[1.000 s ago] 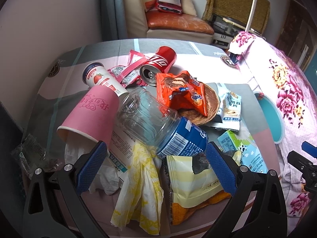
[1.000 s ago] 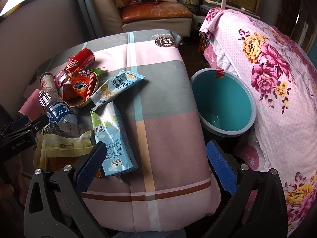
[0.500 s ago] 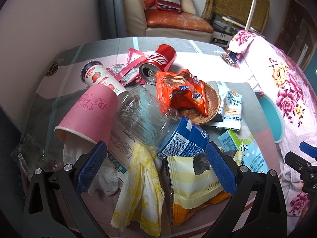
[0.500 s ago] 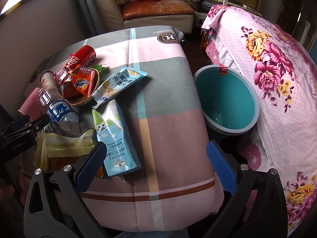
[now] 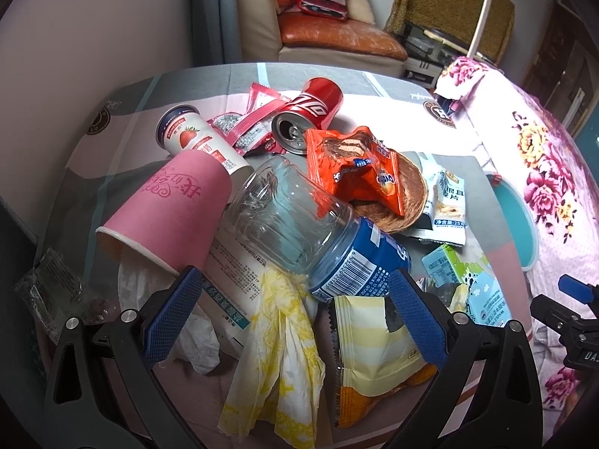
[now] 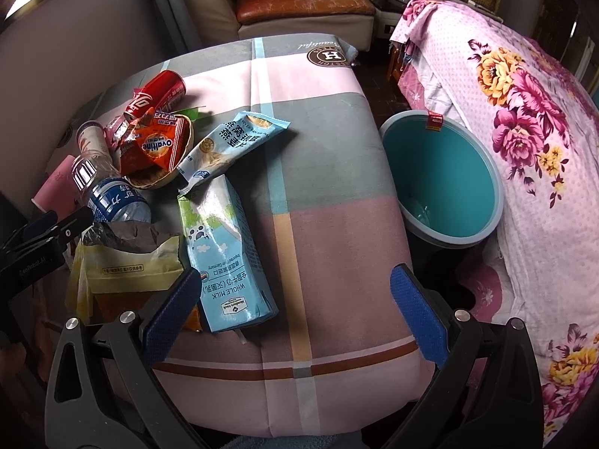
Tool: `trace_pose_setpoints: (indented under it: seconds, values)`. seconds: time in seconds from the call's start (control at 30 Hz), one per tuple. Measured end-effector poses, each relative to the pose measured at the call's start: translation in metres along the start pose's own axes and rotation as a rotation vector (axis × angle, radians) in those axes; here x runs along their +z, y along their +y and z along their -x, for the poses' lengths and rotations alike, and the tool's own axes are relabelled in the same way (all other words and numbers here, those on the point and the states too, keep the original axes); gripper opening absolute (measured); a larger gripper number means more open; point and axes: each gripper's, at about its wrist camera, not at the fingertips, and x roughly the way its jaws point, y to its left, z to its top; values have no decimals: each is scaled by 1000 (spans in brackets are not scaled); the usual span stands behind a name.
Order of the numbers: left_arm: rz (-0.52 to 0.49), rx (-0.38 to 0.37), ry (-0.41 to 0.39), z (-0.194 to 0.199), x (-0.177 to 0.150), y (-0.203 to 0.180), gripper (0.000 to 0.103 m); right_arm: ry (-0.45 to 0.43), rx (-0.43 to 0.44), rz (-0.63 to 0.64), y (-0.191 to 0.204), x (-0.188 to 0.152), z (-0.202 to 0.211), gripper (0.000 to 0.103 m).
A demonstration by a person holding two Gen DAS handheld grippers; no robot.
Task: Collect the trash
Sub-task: 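Grasp the milk carton with the right gripper while the left gripper grasps the yellow snack bag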
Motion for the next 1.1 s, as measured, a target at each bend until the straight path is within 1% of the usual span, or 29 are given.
trace_pose_setpoints:
  seconds: [0.2,0.27,0.3,0.33,0.43,0.5,0.57,0.63,0.67,0.7,0.8,0.87,0.9,0.93,0.97,1.03,1.1]
  values:
    - [4,-17,-19,10,8,8,100,17,53,22,11,8,-11,96]
    - [1,-23,-26,14,12,8,100,28,64,43,18,9,-18,87]
    - [-1,-26,-27,14,13,8,100,42,76,51,22,10,-22,80]
    - [-1,-30,-26,14,14,8,100,57,86,60,25,11,-27,76]
    - [-3,-46,-11,12,15,8,100,87,96,79,34,12,-39,70]
    - [-12,-48,-5,10,15,6,100,106,127,74,36,14,-45,69]
    - [-27,-40,-5,9,15,4,100,112,126,82,39,16,-50,67]
    - [-48,-34,-5,10,15,1,100,125,137,80,38,17,-55,55]
    - [-60,-36,-3,10,15,-1,100,130,153,76,37,16,-57,52]
    - [-73,-39,1,10,15,-4,100,132,166,71,35,15,-57,50]
    - [-137,-41,11,10,10,-14,99,121,162,54,25,13,-55,50]
    - [-190,-58,29,10,5,-24,99,122,167,20,13,11,-52,50]
    - [-214,-72,37,10,2,-28,97,119,165,4,6,9,-51,50]
    - [-238,-85,48,10,-2,-33,91,118,162,-11,-1,7,-49,50]
    - [-261,-97,60,9,-6,-39,88,118,160,-26,-8,5,-49,50]
    - [-298,-130,94,5,-14,-49,75,116,160,-54,-20,0,-46,50]
    - [-323,-149,134,-2,-23,-57,73,117,158,-67,-28,-4,-43,50]
